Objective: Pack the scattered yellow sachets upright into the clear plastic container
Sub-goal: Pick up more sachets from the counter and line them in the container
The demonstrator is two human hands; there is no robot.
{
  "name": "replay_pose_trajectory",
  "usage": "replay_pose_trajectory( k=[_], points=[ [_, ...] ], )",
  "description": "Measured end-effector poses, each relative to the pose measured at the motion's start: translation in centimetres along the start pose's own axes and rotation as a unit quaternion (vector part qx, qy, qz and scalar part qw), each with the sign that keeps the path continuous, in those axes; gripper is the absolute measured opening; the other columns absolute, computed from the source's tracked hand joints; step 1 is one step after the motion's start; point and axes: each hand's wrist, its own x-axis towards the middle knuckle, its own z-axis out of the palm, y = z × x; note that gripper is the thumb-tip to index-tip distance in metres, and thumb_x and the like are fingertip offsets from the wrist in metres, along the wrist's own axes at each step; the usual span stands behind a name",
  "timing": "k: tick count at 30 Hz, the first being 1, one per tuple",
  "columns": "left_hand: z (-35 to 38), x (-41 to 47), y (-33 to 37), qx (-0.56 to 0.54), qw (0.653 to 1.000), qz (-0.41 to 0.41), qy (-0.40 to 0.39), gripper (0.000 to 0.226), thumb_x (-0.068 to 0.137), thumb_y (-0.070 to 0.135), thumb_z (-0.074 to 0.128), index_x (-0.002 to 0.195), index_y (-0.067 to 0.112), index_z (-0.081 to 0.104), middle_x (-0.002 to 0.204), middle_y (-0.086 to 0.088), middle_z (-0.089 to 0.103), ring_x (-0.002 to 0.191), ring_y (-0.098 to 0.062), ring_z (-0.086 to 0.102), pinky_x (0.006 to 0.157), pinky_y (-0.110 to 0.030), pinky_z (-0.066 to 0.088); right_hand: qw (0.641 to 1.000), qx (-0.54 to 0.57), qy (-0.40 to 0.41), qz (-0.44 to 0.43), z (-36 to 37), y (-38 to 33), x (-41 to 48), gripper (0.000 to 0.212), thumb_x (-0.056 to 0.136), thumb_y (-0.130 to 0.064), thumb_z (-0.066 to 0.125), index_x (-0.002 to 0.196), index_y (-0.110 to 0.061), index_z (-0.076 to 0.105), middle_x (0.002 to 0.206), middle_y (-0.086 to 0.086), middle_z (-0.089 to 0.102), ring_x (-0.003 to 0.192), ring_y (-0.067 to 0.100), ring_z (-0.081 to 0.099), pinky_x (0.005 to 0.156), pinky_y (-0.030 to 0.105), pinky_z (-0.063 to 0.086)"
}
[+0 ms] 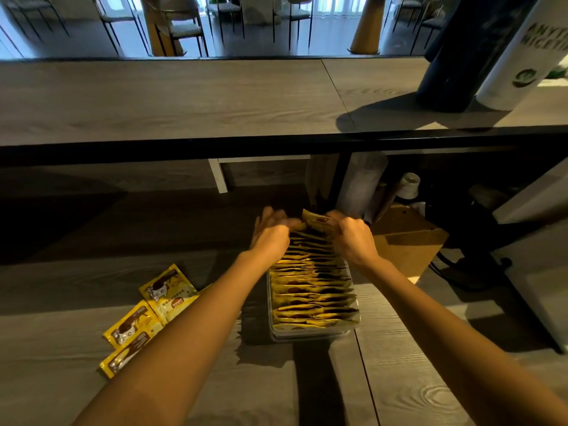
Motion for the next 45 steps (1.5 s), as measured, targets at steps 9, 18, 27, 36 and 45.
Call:
replay_pose_trajectory(
  k=[9,18,27,36,45],
  points=[
    [0.3,-0.6,-1.7,-0.038,0.998,-0.051,0.029,0.028,0.098,0.017,0.042,0.121,0.018,0.056,0.124,-0.011,0.053,0.119,-0.028,0.046,0.100,-0.036,0.037,0.998,-0.017,-0.061,0.003,1.8,0.8,0.4,0.039,0.096,-0.008,0.038,0.134,-0.016,0.046,0.133,0.017,0.050,0.128,0.033,0.039,0.106,0.040,0.034],
    [1.4,-0.7,-2.4,-0.108,0.990,-0.095,-0.010,0.037,0.095,0.014,0.044,0.128,0.029,0.054,0.131,-0.010,0.048,0.122,-0.028,0.046,0.106,-0.041,0.040,0.994,-0.033,-0.103,0.033,1.9,0.7,0.3,0.045,0.095,-0.010,0.040,0.139,-0.020,0.039,0.142,0.016,0.040,0.137,0.032,0.023,0.112,0.040,0.021],
    [-0.4,-4.2,-2.1,-0.138,0.981,-0.075,0.111,0.033,0.098,0.007,0.036,0.125,0.000,0.053,0.117,-0.020,0.059,0.108,-0.030,0.057,0.094,-0.040,0.046,0.999,0.009,0.051,0.015,1.9,-3.5,-3.0,0.048,0.087,-0.005,0.051,0.134,-0.010,0.043,0.134,0.014,0.048,0.128,0.032,0.036,0.109,0.040,0.026],
    [-0.6,-12.2,-9.8,-0.104,0.950,-0.160,0.246,0.040,0.093,-0.002,0.036,0.127,0.008,0.054,0.136,-0.012,0.050,0.130,-0.028,0.037,0.109,-0.035,0.029,0.988,0.102,0.019,-0.111,6.8,-13.0,-8.5,0.049,0.084,0.001,0.055,0.132,-0.009,0.047,0.137,0.007,0.047,0.128,0.022,0.042,0.106,0.029,0.036],
    [4.8,-20.4,-17.3,-0.014,0.947,-0.310,0.081,0.054,0.094,0.007,0.040,0.146,0.013,0.027,0.158,-0.015,0.006,0.145,-0.034,0.007,0.119,-0.040,0.012,0.924,-0.114,-0.295,-0.215,15.3,-13.9,-11.4,0.061,0.093,-0.016,0.046,0.147,-0.020,0.018,0.159,0.004,0.005,0.147,0.025,0.005,0.116,0.051,0.015]
  ],
)
